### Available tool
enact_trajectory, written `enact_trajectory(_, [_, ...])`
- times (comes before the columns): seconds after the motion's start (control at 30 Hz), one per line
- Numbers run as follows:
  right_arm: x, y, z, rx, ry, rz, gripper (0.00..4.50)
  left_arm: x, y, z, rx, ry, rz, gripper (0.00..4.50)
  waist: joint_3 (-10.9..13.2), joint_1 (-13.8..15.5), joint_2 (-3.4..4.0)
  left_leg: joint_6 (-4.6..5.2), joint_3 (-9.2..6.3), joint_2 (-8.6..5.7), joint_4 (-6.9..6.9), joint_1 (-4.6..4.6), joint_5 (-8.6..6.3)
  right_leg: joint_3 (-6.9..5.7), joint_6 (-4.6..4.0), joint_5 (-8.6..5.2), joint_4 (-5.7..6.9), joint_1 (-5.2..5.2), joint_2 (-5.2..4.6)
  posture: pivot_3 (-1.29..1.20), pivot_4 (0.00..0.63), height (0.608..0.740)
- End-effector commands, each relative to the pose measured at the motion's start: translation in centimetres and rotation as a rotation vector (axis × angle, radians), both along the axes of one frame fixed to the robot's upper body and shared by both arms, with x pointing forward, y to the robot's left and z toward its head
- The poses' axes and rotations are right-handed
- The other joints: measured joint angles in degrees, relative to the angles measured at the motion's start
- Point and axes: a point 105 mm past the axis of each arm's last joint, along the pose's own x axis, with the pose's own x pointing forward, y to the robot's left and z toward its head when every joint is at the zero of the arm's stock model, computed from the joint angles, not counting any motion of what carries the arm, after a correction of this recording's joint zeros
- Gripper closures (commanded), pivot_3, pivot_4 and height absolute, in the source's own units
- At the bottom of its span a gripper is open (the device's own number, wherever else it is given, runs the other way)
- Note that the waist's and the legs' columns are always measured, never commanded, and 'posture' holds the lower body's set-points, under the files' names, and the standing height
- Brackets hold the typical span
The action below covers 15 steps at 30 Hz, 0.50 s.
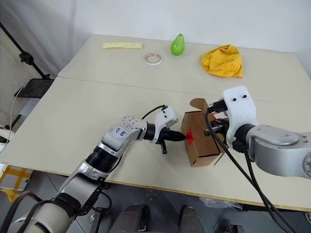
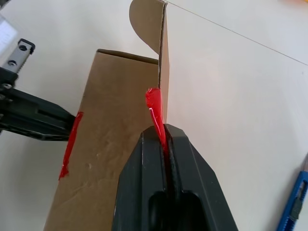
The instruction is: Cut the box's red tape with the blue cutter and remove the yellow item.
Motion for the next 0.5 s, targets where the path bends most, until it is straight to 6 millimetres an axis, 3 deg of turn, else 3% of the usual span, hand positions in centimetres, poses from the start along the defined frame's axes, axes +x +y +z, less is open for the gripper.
enact_trajectory(0.03, [-0.9, 0.5, 0.1, -0.017, -0.013, 0.014, 4.48, -1.3, 0.0, 3.2, -0.100, 0.011, -0.107, 4.50, 0.00, 0.00, 0.00, 0.00, 0.00, 0.00, 0.00, 0.00, 0.00, -0.22, 0.00, 0.00, 0.02, 0.00, -0.07, 0.00, 0.150, 0.740])
enact_trajectory(0.13, [-1.2, 0.4, -0.2, -0.022, -0.013, -0.003, 4.48, -1.8, 0.8, 3.7, -0.119, 0.068, -0.141, 4.50, 0.00, -0.02, 0.01, -0.03, -0.01, 0.00, 0.01, 0.00, 0.01, -0.67, 0.02, 0.01, 0.06, 0.03, -0.19, 0.00, 0.150, 0.740])
enact_trajectory(0.27, [-1.4, 0.2, -0.4, -0.021, -0.017, -0.033, 4.48, -2.7, 1.8, 6.3, -0.235, 0.196, -0.199, 4.50, 0.01, -0.10, 0.01, -0.05, -0.02, 0.01, 0.03, 0.01, 0.03, -0.75, 0.04, 0.02, 0.10, 0.03, -0.19, 0.00, 0.150, 0.740])
enact_trajectory(0.33, [-1.4, 0.2, -0.4, -0.010, -0.021, -0.044, 4.48, -2.6, 1.2, 7.3, -0.276, 0.191, -0.188, 4.50, 0.01, -0.03, 0.01, -0.09, -0.05, 0.02, 0.06, 0.01, 0.05, -0.77, 0.04, 0.02, 0.12, 0.03, -0.18, 0.00, 0.150, 0.740])
enact_trajectory(0.5, [-1.5, 0.5, -0.7, 0.020, -0.025, -0.066, 4.48, -2.3, -1.7, 7.2, -0.255, 0.107, -0.161, 4.50, 0.01, 0.11, -0.01, -0.09, -0.10, -0.05, 0.10, 0.01, 0.05, -0.81, 0.10, 0.05, 0.08, 0.14, -0.20, 0.00, 0.150, 0.740])
